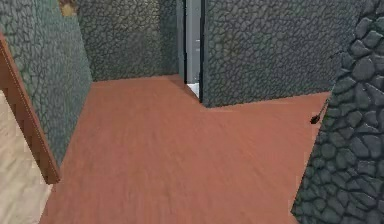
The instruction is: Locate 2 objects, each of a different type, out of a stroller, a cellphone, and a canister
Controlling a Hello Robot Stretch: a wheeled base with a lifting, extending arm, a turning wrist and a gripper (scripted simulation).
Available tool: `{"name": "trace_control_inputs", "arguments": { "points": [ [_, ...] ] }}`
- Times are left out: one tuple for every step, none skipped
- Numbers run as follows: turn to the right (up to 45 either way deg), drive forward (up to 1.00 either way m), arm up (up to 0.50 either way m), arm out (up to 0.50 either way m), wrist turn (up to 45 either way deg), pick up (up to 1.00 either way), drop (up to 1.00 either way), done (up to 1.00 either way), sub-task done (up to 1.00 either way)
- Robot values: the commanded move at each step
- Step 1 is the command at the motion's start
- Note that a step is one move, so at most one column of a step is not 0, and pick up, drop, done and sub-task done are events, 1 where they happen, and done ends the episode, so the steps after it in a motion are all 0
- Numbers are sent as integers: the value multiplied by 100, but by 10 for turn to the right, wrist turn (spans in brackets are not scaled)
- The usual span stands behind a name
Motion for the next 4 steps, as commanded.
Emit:
{"name": "trace_control_inputs", "arguments": {
  "points": [
    [0, 100, 0, 0, 0, 0, 0, 0, 0],
    [-120, 0, 0, 0, 0, 0, 0, 0, 0],
    [0, 20, 0, 0, 0, 0, 0, 0, 0],
    [450, 0, 0, 0, 0, 0, 0, 0, 0]
  ]
}}
